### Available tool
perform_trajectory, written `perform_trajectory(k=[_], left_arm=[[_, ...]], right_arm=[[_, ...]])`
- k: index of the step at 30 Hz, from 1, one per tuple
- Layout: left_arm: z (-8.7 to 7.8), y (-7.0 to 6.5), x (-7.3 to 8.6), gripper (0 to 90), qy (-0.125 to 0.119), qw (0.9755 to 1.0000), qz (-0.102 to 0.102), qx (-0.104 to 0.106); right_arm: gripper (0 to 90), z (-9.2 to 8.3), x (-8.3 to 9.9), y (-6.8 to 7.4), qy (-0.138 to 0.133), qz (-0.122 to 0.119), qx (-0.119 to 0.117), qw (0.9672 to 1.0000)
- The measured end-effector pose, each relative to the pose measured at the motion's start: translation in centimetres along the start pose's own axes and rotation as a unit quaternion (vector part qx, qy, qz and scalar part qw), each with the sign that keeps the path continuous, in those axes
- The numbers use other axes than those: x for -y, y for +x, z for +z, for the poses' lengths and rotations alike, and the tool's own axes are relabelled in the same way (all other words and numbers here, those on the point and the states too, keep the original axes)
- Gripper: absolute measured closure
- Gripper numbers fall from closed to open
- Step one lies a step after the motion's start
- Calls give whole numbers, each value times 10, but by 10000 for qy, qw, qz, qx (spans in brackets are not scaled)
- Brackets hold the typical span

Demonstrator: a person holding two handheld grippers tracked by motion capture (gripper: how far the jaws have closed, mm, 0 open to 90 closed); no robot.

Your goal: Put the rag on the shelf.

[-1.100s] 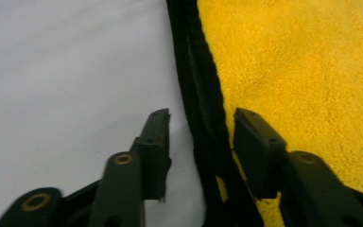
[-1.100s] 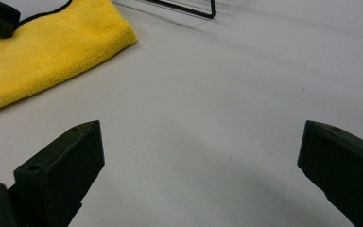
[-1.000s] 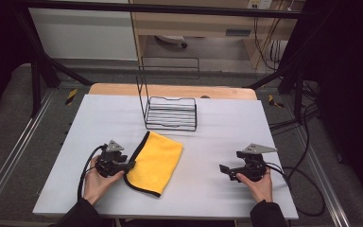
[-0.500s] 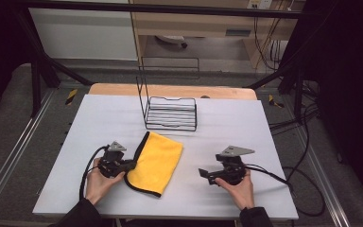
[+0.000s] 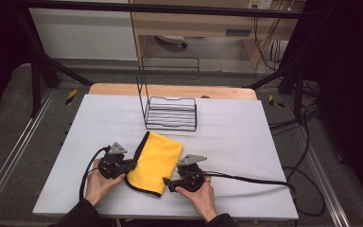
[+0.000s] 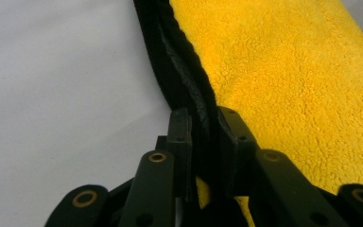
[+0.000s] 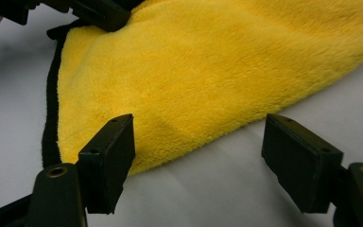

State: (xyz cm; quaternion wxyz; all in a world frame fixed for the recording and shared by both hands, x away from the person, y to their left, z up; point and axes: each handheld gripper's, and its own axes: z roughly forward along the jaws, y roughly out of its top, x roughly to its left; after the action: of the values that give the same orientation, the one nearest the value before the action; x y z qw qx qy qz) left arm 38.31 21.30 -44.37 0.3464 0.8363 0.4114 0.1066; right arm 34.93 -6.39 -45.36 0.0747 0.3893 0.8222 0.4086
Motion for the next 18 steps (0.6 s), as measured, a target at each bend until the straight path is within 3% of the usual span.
perform_trajectory(k=[3, 6, 9, 16, 18], left_arm=[[0, 1, -1, 758, 47, 10000, -6, 14], [0, 0, -1, 759, 60, 10000, -46, 4], [0, 1, -2, 767, 80, 9998, -162, 3], [-1, 3, -3, 777, 89, 9991, -404, 60], [-1, 4, -3, 779, 89, 9987, -493, 93]], right_arm=[[342, 3, 2, 5, -18, 104, 102, 9999], [476, 3, 3, 9, -10, 133, -13, 9999], [539, 5, 6, 16, -97, 100, 129, 9998], [824, 5, 4, 18, 78, 374, -41, 9993], [870, 4, 3, 17, 102, 350, -76, 9993]])
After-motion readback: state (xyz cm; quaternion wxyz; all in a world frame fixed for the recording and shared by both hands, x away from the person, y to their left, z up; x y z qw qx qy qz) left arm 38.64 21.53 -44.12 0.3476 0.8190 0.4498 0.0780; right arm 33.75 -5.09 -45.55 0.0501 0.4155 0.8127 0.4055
